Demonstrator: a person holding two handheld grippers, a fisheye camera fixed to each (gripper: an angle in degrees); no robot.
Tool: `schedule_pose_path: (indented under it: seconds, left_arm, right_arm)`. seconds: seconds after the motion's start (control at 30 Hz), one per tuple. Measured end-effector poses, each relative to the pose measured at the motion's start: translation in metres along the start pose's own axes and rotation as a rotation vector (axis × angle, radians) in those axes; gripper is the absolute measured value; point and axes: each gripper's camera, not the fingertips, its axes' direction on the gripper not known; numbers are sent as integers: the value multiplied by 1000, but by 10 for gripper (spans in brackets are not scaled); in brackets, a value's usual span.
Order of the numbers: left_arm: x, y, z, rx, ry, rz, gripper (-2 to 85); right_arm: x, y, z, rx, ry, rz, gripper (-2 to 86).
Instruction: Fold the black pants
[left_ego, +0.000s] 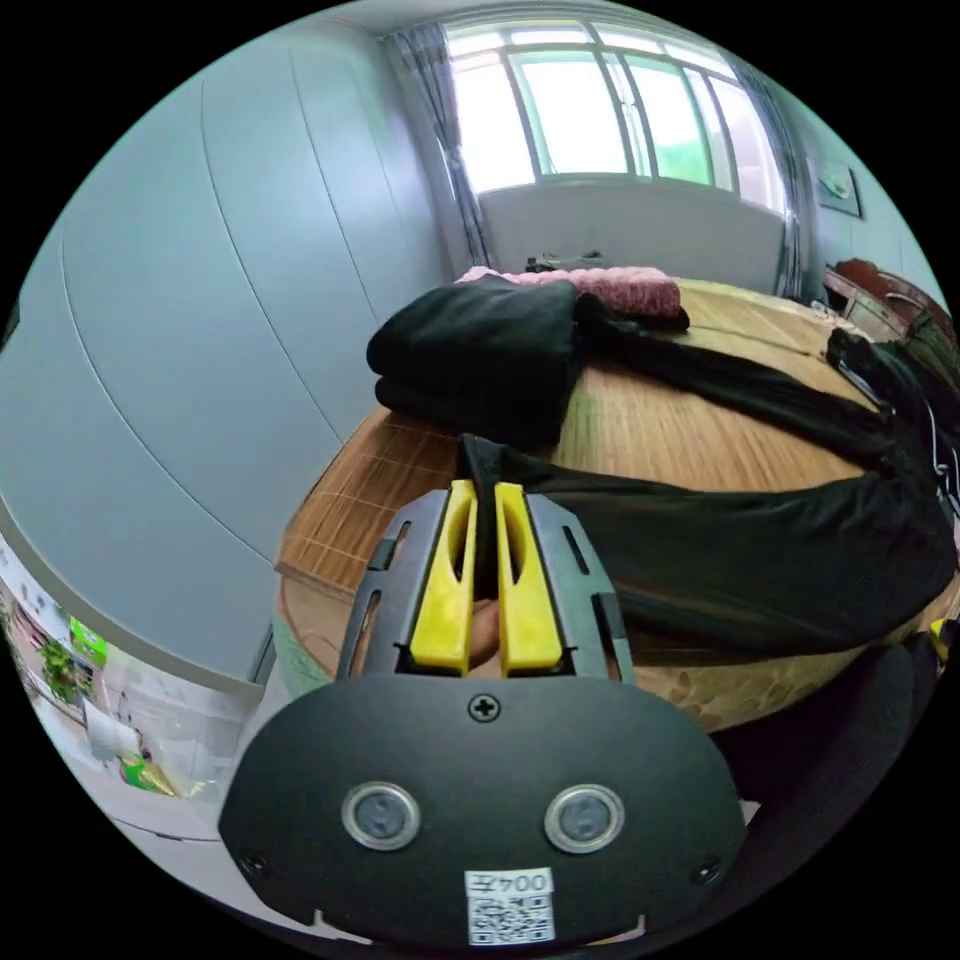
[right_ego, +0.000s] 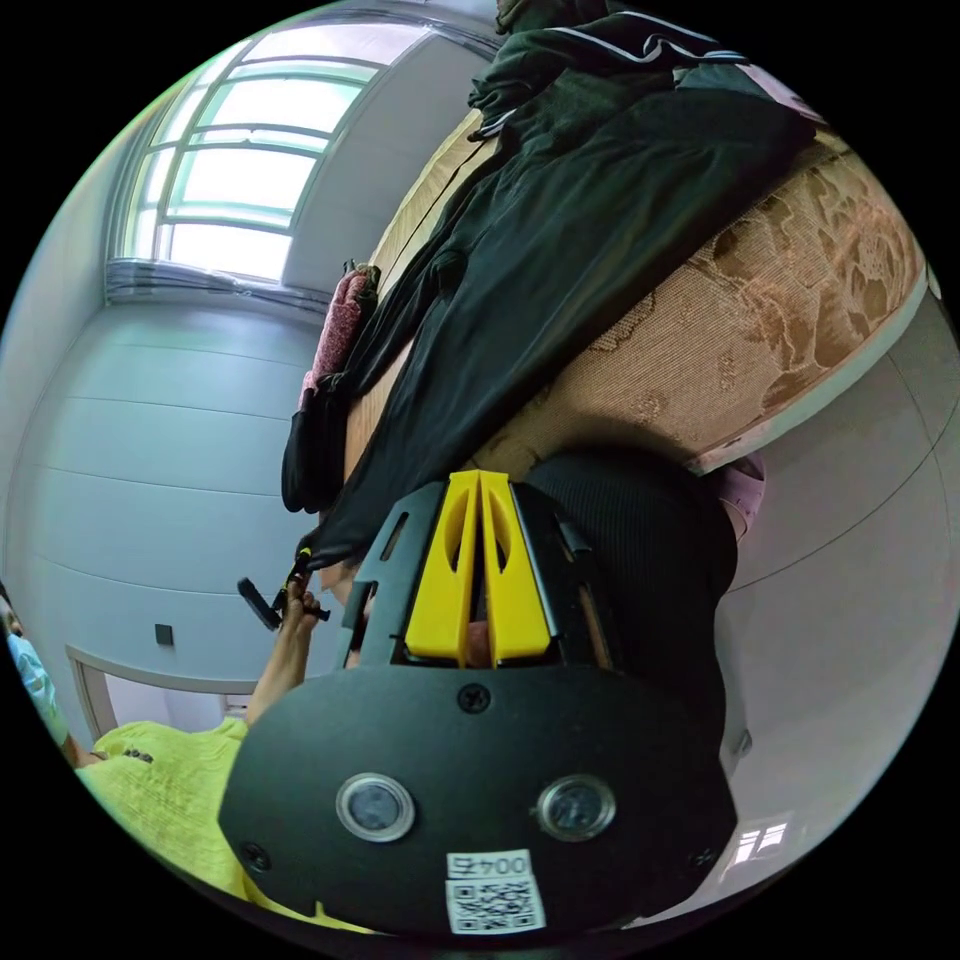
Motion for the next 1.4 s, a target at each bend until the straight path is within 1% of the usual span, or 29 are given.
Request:
schedule_pose_path:
  seconds: [0.03, 0.1, 0.13, 0.17, 0.2, 0.23, 0.3, 0.33, 0.4, 0.47, 0.5, 0.53, 0.6, 0.63, 0.67, 0.73, 0.77, 0.8, 0.87, 0.93, 0.97, 1.03, 1.07, 1.1, 1.13, 1.2, 1.27, 1.37, 1.4]
  left_arm:
    - [-3, 0, 10, -38, 10, 5, 40]
    - [-24, 3, 50, -210, 138, -38, 55]
    - [-33, 4, 53, -232, 169, -70, 60]
    - [-51, 5, 50, -214, 234, -138, 69]
    - [-68, 7, 39, -148, 304, -182, 77]
    - [-76, 8, 33, -115, 329, -205, 78]
    - [-98, 9, 8, -38, 303, -288, 82]
    - [-98, 8, 1, -12, 295, -288, 82]
    - [-70, -6, -19, 50, 339, -196, 71]
    - [-28, -21, -18, 15, 406, -69, 58]
    - [3, -29, -12, -24, 413, 7, 47]
    - [16, -32, -6, -54, 398, 30, 42]
    - [56, -36, 34, -244, 347, 107, 25]
    - [62, -35, 44, -297, 334, 121, 21]
    - [60, -34, 40, -219, 327, 97, 17]
    - [58, -44, 37, -257, 316, 76, 13]
    - [59, -49, 21, -199, 275, 81, 11]
    - [63, -52, -2, -98, 241, 95, 10]
    - [75, -56, -26, -13, 242, 128, 8]
    - [96, -57, -37, 17, 263, 197, 8]
    - [114, -57, -35, 4, 273, 266, 8]
    - [139, -54, -12, -134, 283, 361, 8]
    - [149, -51, 9, -272, 289, 396, 7]
    - [143, -52, 1, -212, 288, 366, 7]
    - [139, -55, -5, -205, 289, 343, 7]
    - [114, -62, -39, -117, 365, 242, 7]
    - [91, -58, -67, -48, 451, 189, 6]
    - [57, -37, -91, -31, 563, 108, 5]
    - [48, -26, -94, -45, 570, 88, 4]
  right_arm:
    - [2, 0, 0, 1, -8, 4, -7]
    - [3, -1, 0, -2, -11, 5, -7]
    - [3, 0, 0, -4, -8, 3, -7]
    - [3, 0, 0, -3, -7, 1, -7]
    - [4, 1, -1, -1, -10, -1, -7]
    - [6, 2, -2, 6, -20, 2, -7]
    - [11, 3, -5, 20, -44, 14, -7]
    - [14, 4, -7, 27, -61, 22, -7]
    - [17, 4, -8, 34, -75, 29, -7]
    - [19, 3, -9, 29, -77, 25, -7]
    - [20, 2, -9, 22, -77, 21, -7]
    - [21, 2, -10, 21, -78, 22, -7]
    - [25, 3, -13, 30, -85, 29, -7]
    - [28, 4, -16, 37, -92, 37, -7]
    - [29, 5, -17, 42, -96, 40, -7]
    - [33, 8, -23, 67, -107, 48, -7]
    - [33, 10, -25, 76, -109, 47, -7]
    - [32, 12, -30, 96, -100, 39, -7]
    - [29, 11, -38, 135, -71, 22, -7]
    - [27, -1, -53, 222, 0, 1, -7]
    - [26, -6, -57, 243, 26, -5, -7]
    - [35, -29, -66, 258, 112, 51, -7]
    - [39, -35, -67, 243, 119, 74, -7]
    - [47, -43, -70, 203, 108, 138, -7]
    - [49, -44, -76, 197, 52, 155, -7]
    - [39, -33, -92, 240, -23, 94, -7]
    - [30, -15, -102, 252, -50, 43, -7]
    - [38, 21, -110, 271, -135, 84, -7]
    - [46, 36, -112, 287, -175, 114, -7]
